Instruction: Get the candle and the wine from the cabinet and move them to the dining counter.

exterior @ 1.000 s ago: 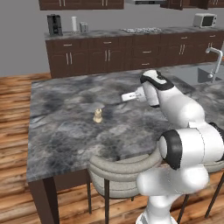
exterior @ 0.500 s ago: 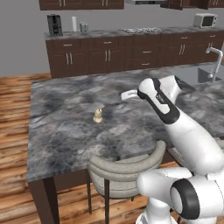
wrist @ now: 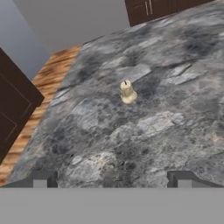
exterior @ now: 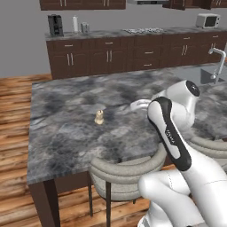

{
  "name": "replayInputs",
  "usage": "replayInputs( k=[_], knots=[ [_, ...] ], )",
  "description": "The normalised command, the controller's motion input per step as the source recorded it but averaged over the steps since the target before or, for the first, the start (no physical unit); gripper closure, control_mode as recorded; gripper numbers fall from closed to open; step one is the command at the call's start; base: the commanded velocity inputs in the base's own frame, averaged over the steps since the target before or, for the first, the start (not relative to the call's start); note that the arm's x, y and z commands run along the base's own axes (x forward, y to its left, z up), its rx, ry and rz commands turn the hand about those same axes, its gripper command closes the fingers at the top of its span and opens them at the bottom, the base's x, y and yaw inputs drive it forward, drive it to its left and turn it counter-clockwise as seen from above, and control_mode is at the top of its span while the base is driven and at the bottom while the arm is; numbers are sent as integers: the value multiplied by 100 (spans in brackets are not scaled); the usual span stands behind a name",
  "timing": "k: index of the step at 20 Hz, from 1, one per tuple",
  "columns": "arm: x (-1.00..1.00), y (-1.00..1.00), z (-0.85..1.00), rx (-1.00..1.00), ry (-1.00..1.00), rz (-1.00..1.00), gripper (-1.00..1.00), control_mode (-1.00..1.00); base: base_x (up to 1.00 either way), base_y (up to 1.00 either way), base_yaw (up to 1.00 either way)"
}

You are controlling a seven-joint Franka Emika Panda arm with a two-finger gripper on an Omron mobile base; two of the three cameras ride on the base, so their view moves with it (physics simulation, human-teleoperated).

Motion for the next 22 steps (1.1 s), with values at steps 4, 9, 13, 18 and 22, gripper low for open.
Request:
replayInputs(
  k=[4,9,13,18,22],
  knots=[
    [-58,-12,32,-5,14,-12,-100,-100,0,0,0],
    [-30,0,45,-7,21,-5,-100,-100,0,0,0],
    [-4,0,29,-3,16,0,-100,-100,0,0,0],
    [-17,0,14,-14,6,1,-100,-100,0,0,0],
    [-40,0,16,-19,1,0,-100,-100,0,0,0]
  ],
)
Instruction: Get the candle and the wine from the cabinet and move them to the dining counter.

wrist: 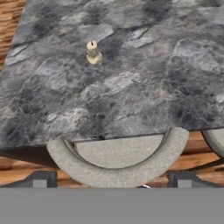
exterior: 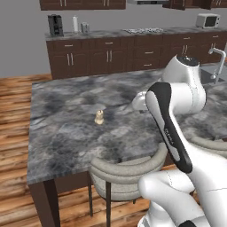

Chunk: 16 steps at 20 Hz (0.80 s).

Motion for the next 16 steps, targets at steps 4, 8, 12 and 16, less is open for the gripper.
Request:
replayInputs(
  k=[4,8,12,16],
  knots=[
    [-36,-13,20,-3,1,0,-100,-100,0,0,0],
    [-22,-8,14,0,3,0,-100,-100,0,0,0],
    [-30,0,1,-3,1,0,-100,-100,0,0,0],
    [-29,0,1,-6,3,0,-100,-100,0,0,0]
  ],
)
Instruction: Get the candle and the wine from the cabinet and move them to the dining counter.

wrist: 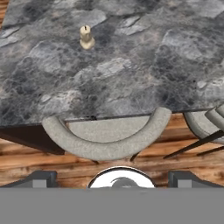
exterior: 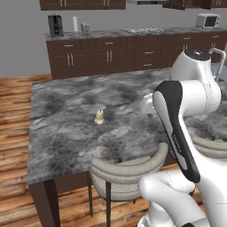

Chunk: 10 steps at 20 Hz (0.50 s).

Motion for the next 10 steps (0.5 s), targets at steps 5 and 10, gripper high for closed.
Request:
replayInputs(
  k=[5,10],
  knots=[
    [-41,-12,0,-2,1,0,-100,-100,0,0,0],
    [-17,-3,0,0,0,0,-100,100,-37,-3,0]
  ],
)
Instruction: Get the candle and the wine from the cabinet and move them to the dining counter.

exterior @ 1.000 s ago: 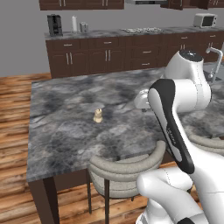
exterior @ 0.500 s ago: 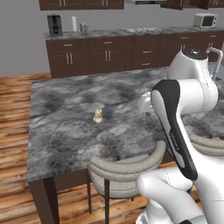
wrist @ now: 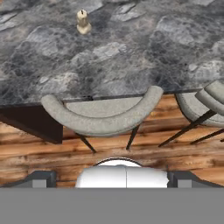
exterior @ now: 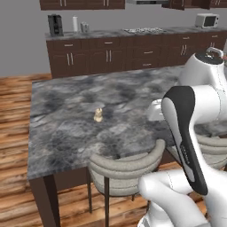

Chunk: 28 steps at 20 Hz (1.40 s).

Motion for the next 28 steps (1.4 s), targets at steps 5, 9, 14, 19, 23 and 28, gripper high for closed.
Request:
replayInputs(
  k=[5,9,14,19,23,28],
  knots=[
    [0,0,0,0,0,0,-100,100,-92,49,0],
    [0,0,0,0,0,0,-100,100,-45,100,7],
    [0,0,0,0,0,0,-100,100,1,100,12],
    [0,0,0,0,0,0,-100,100,7,100,9],
    [0,0,0,0,0,0,-100,100,54,100,3],
    [0,0,0,0,0,0,-100,100,100,100,0]
  ],
)
